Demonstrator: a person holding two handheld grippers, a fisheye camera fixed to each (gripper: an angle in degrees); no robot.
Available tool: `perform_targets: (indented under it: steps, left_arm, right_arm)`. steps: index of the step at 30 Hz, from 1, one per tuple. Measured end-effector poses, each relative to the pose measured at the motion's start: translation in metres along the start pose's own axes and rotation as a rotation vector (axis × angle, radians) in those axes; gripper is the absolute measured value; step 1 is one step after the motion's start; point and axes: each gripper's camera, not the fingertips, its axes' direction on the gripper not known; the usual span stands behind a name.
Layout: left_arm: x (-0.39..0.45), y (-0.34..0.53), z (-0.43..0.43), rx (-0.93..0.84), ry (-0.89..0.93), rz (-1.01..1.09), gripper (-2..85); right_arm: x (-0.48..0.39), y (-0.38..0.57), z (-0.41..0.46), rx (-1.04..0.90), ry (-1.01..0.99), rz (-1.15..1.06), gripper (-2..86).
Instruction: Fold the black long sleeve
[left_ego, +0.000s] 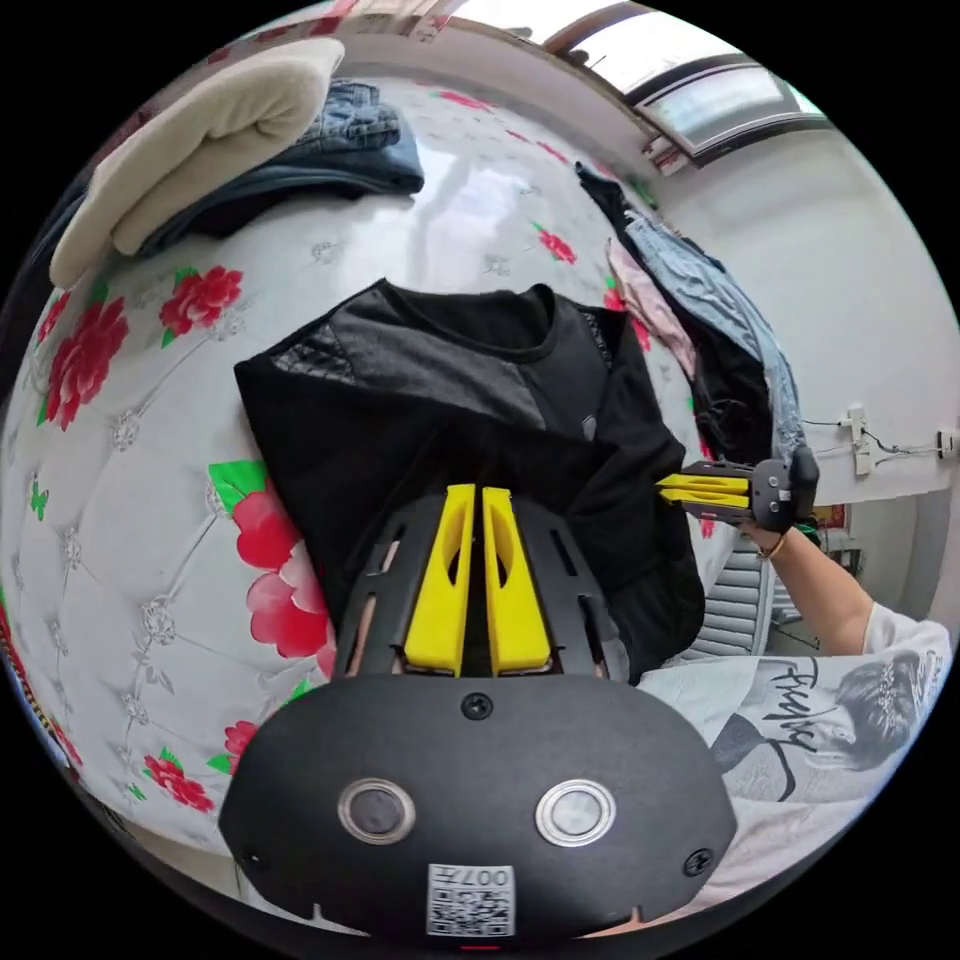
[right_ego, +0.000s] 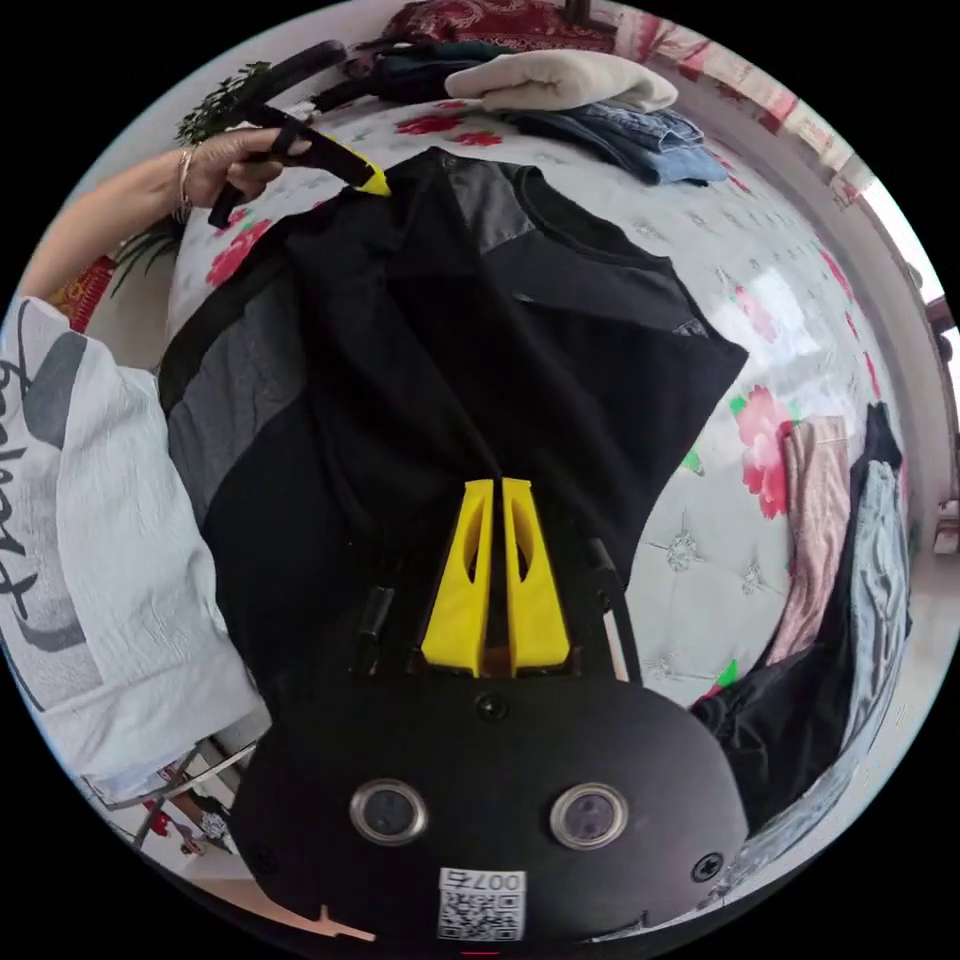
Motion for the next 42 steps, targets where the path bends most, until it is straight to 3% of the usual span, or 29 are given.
perform_targets:
  steps: [4, 6, 8, 10, 13, 22, 26, 30, 33, 37, 39, 42]
  left_arm:
    - [0.056, 0.041, -0.086, 0.294, 0.076, 0.331, -0.8]
    - [0.076, 0.066, -0.1, 0.279, 0.07, 0.441, -0.9]
    - [0.089, 0.09, -0.09, 0.193, -0.007, 0.488, -0.9]
    - [0.088, 0.121, -0.056, 0.026, -0.08, 0.447, -0.9]
    - [0.078, 0.156, -0.026, -0.119, 0.01, 0.334, -0.8]
    - [0.054, 0.148, -0.04, 0.074, 0.0, 0.087, 5.0]
    - [0.058, 0.12, 0.0, -0.041, -0.018, 0.091, 4.8]
    - [0.069, 0.117, 0.043, -0.226, -0.18, 0.066, 0.0]
    - [0.08, 0.122, 0.047, -0.222, -0.226, 0.102, -0.8]
    - [0.079, 0.116, 0.054, -0.234, -0.198, 0.071, -0.9]
    - [0.075, 0.113, 0.054, -0.234, -0.164, 0.047, -0.9]
    - [0.07, 0.116, 0.041, -0.164, -0.114, -0.022, -0.9]
  right_arm:
    - [0.016, 0.02, -0.045, 0.162, 0.269, 0.115, 0.1]
    - [0.022, 0.032, -0.054, 0.229, 0.219, 0.142, 0.0]
    - [0.025, 0.034, -0.041, 0.17, 0.101, 0.156, 0.1]
    - [0.022, 0.034, -0.019, 0.071, 0.022, 0.133, 0.2]
    - [0.019, 0.039, -0.006, 0.002, -0.089, 0.117, 0.2]
    - [0.101, 0.025, -0.036, 0.233, -0.188, 0.383, 1.4]
    - [0.131, -0.022, -0.017, 0.232, -0.163, 0.413, 1.2]
    - [0.141, -0.053, 0.018, 0.132, -0.149, 0.394, 0.5]
    - [0.157, -0.05, 0.036, 0.092, -0.046, 0.417, -0.1]
    - [0.21, -0.03, 0.039, 0.06, 0.01, 0.682, -0.3]
    - [0.227, -0.014, 0.037, 0.099, -0.086, 0.771, -0.3]
    - [0.224, 0.021, 0.006, 0.308, -0.214, 0.799, -0.2]
